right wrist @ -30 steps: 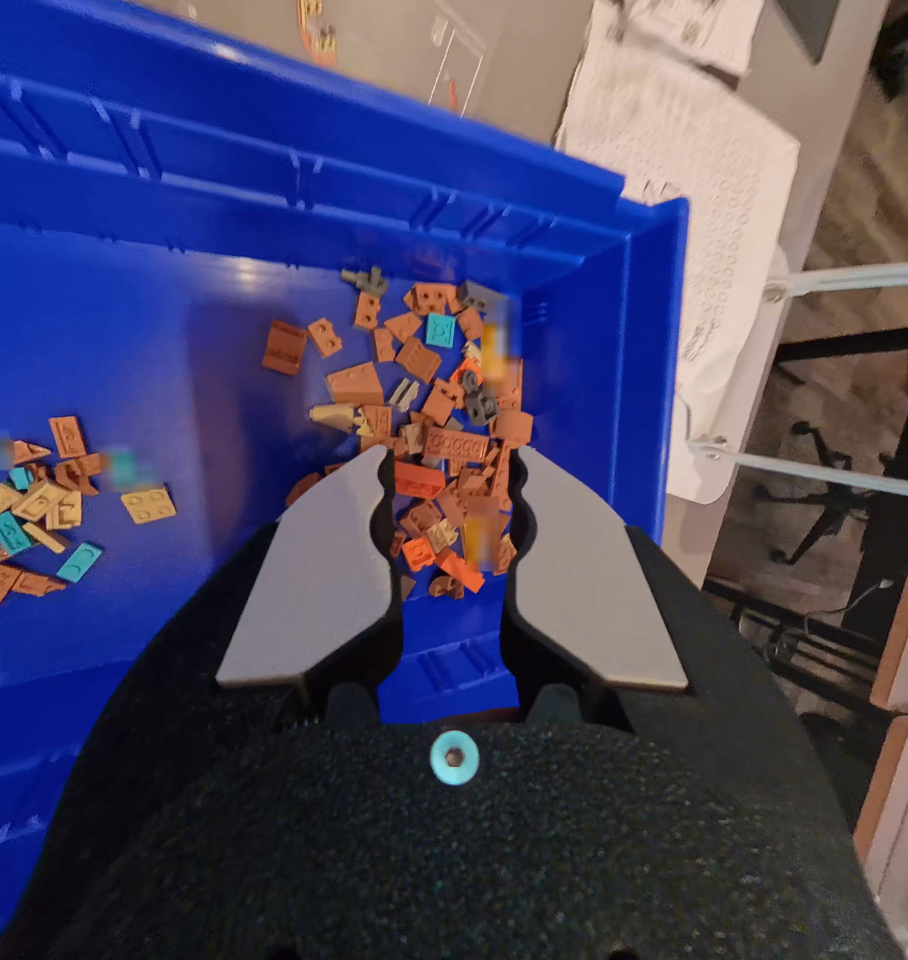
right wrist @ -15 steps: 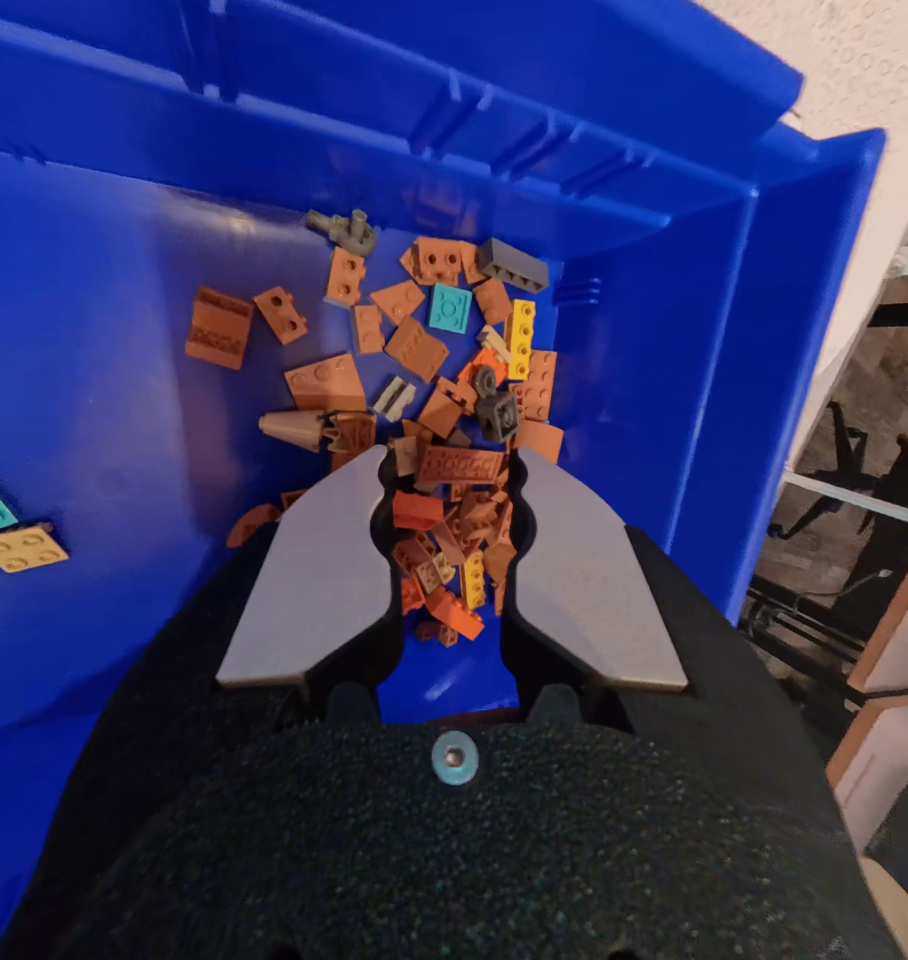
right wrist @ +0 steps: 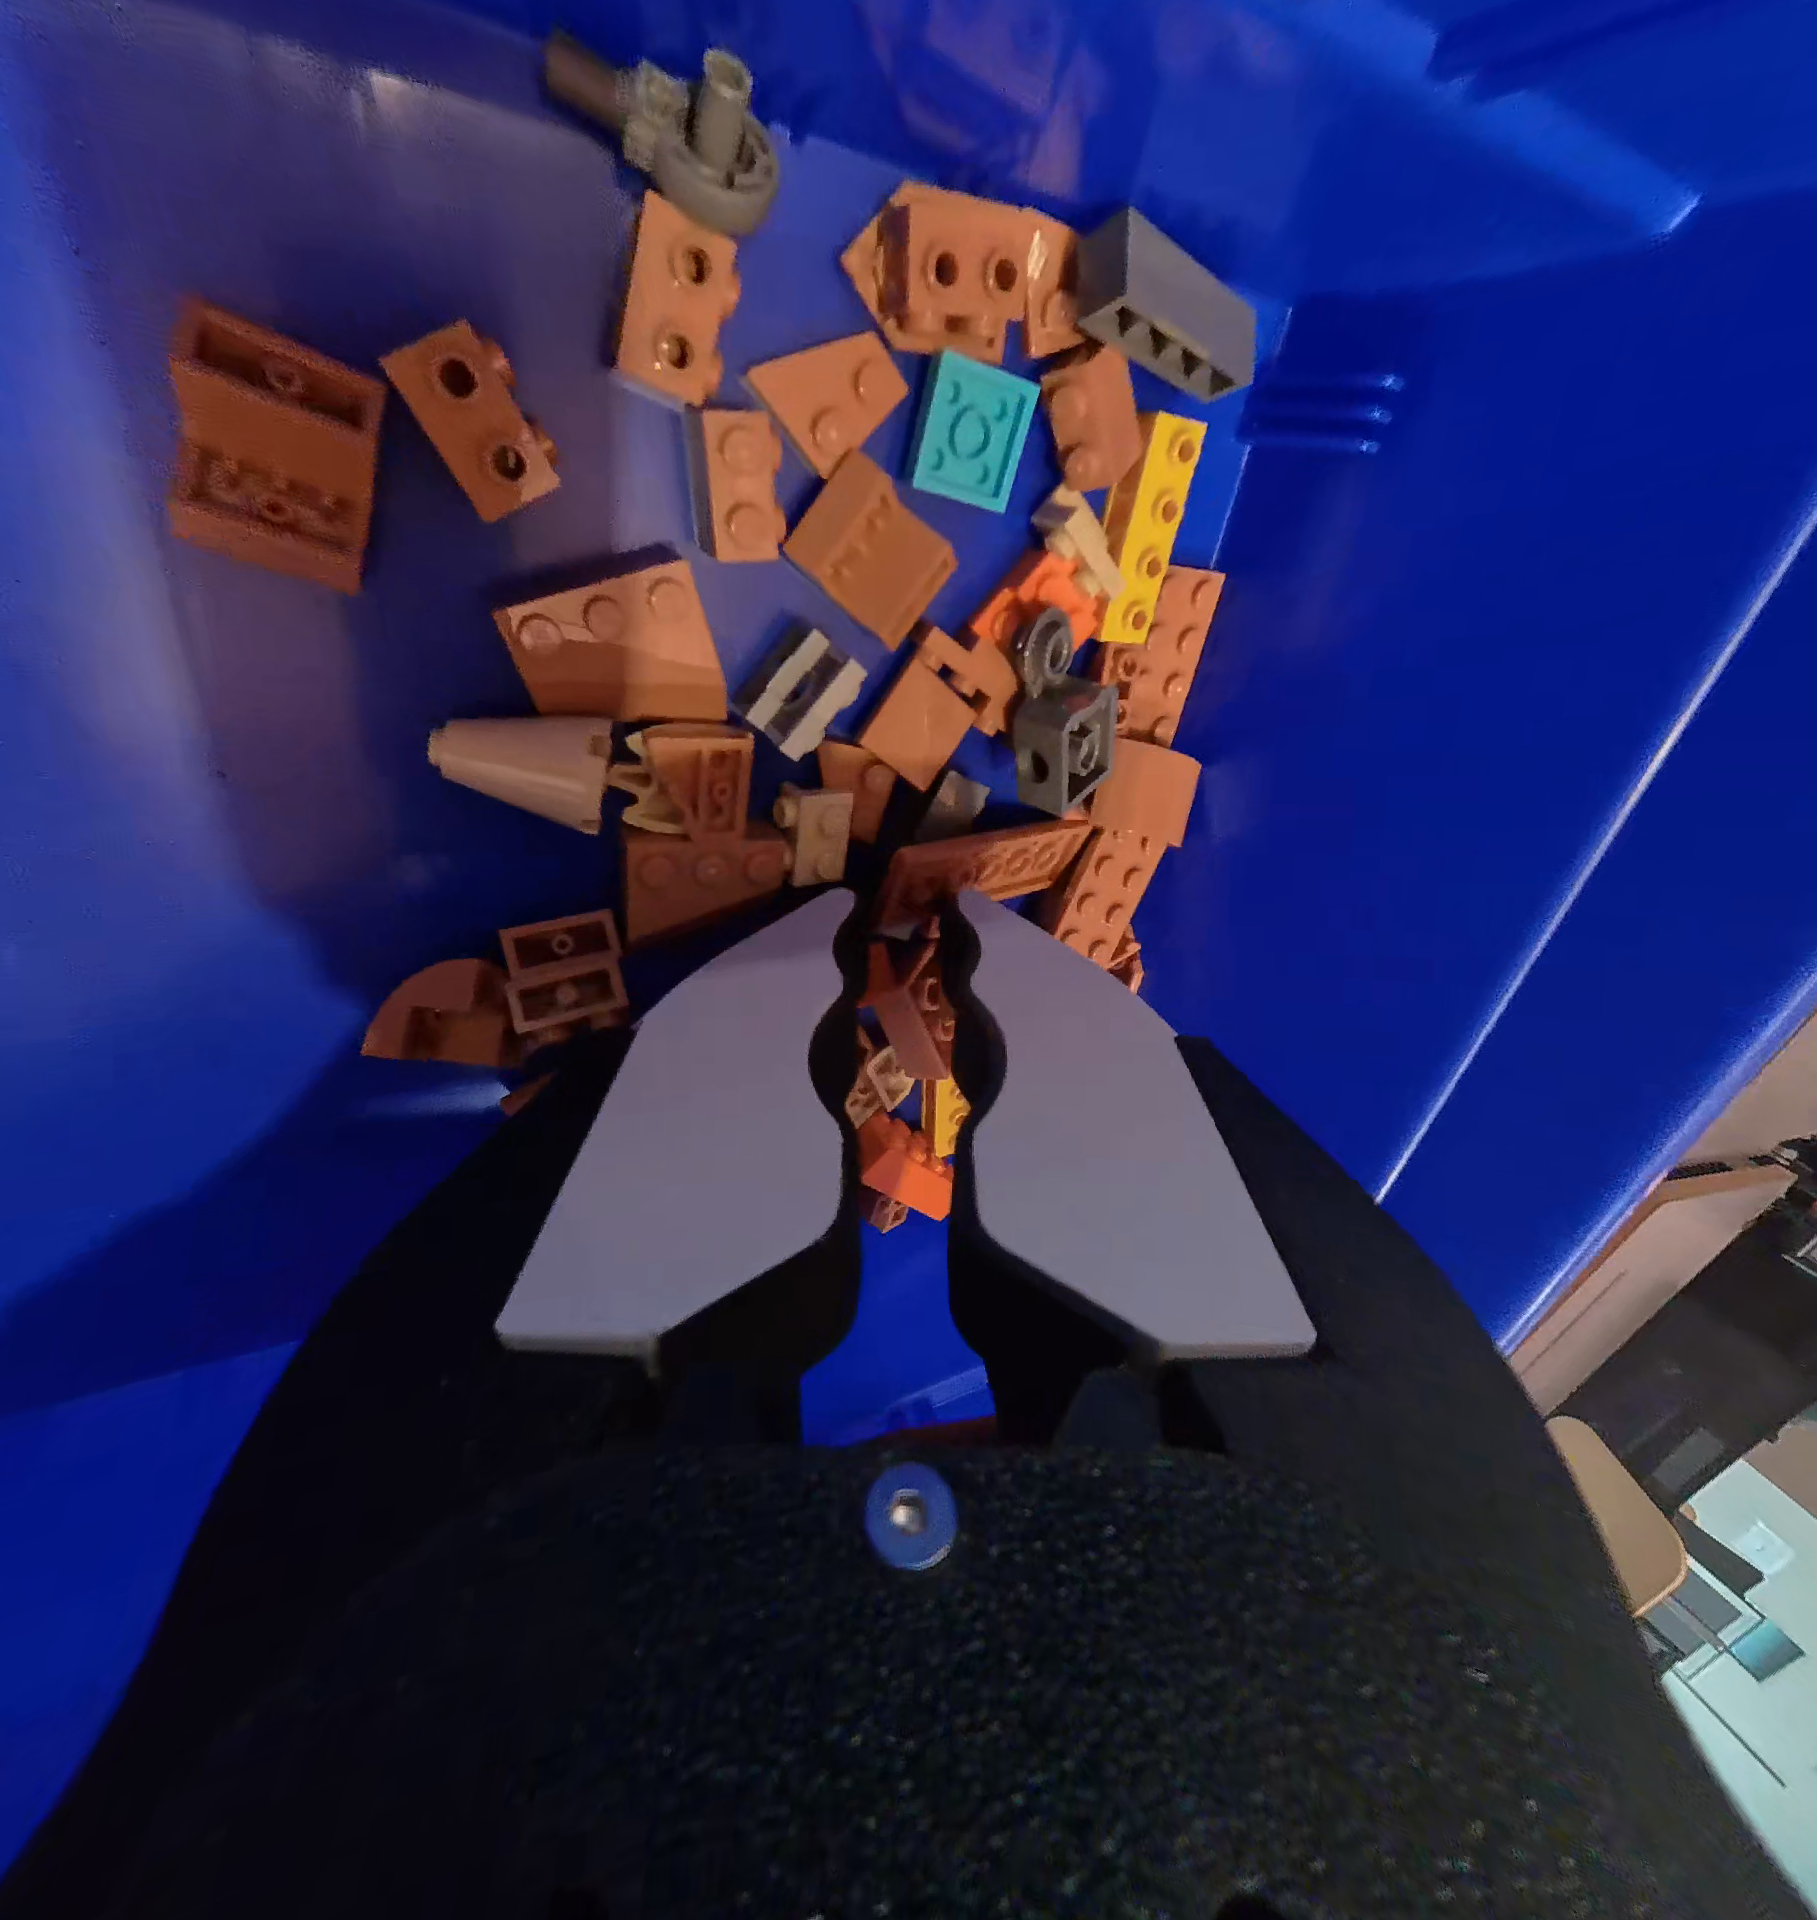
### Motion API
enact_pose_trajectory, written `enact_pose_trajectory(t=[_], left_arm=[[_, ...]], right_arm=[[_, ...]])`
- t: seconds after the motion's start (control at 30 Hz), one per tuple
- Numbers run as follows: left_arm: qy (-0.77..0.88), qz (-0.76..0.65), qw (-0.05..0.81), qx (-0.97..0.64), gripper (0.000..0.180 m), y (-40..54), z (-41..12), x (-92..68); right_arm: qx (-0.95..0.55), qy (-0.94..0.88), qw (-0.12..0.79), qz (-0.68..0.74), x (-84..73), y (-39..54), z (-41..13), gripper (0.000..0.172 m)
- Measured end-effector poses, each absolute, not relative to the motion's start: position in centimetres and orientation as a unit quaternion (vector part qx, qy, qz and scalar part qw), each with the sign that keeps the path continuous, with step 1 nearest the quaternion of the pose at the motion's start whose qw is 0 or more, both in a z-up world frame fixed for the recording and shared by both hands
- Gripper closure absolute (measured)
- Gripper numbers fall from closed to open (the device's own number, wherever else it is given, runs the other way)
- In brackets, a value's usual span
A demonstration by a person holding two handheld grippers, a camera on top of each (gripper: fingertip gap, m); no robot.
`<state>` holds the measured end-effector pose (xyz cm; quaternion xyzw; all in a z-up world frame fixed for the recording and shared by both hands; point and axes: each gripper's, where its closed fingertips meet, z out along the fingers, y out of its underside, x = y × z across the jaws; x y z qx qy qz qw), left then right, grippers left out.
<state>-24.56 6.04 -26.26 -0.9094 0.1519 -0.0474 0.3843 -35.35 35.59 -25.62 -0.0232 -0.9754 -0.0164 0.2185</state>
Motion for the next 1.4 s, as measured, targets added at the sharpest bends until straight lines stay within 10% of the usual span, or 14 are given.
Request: enact_pose_trajectory(t=[0.4,0.73,1.4], left_arm=[[0.152,-0.047,0.385,-0.909,0.165,6.0,-26.3,-24.6],[0.151,-0.047,0.385,-0.909,0.165,6.0,-26.3,-24.6],[0.149,-0.050,0.384,-0.910,0.165,6.0,-26.3,-24.6]], right_arm=[[-0.070,-0.956,0.275,0.070,-35.8,35.8,-20.2,0.167],[-0.133,-0.935,0.148,0.293,-34.0,33.1,-17.5,0.167],[-0.144,-0.948,0.252,0.130,-35.3,37.5,-18.2,0.149]])
